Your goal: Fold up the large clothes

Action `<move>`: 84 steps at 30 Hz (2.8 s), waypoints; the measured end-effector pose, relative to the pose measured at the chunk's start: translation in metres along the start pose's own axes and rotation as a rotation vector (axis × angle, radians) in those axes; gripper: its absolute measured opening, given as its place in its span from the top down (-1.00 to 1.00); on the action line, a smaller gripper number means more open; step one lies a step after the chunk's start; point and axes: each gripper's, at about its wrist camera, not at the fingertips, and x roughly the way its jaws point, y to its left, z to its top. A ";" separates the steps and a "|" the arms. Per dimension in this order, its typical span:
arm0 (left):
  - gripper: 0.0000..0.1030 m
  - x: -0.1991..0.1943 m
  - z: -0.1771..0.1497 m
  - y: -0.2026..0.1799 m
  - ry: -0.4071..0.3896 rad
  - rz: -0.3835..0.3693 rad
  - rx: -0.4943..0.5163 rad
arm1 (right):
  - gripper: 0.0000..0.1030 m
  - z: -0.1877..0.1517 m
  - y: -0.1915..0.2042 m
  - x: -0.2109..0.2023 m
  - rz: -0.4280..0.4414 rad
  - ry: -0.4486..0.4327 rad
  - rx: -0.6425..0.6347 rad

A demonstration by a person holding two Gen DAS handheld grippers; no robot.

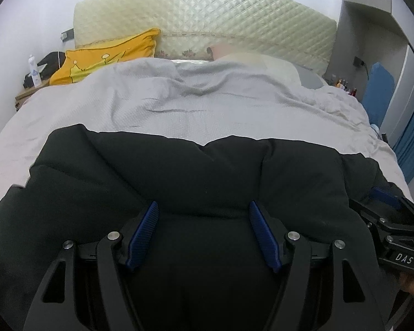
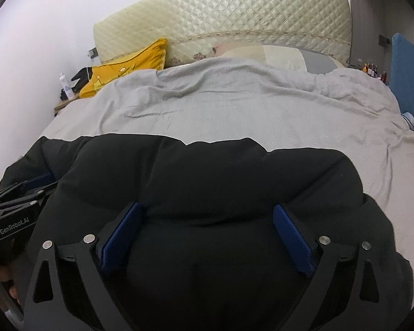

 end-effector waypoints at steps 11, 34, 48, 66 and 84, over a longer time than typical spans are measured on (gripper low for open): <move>-0.34 -0.004 -0.002 0.003 -0.029 -0.006 0.005 | -0.93 -0.001 -0.001 0.002 0.004 -0.016 -0.007; -0.35 -0.016 -0.027 0.062 -0.024 0.091 0.054 | -1.00 -0.029 -0.041 -0.022 -0.059 -0.098 -0.018; -0.36 -0.134 -0.018 0.037 -0.133 0.082 -0.058 | -1.00 -0.005 -0.016 -0.136 -0.048 -0.215 -0.018; -0.37 -0.413 -0.024 -0.020 -0.397 -0.083 0.055 | -1.00 0.002 0.060 -0.408 0.015 -0.563 -0.103; -0.40 -0.476 -0.104 -0.041 -0.442 -0.130 0.081 | -1.00 -0.078 0.084 -0.459 0.017 -0.628 -0.094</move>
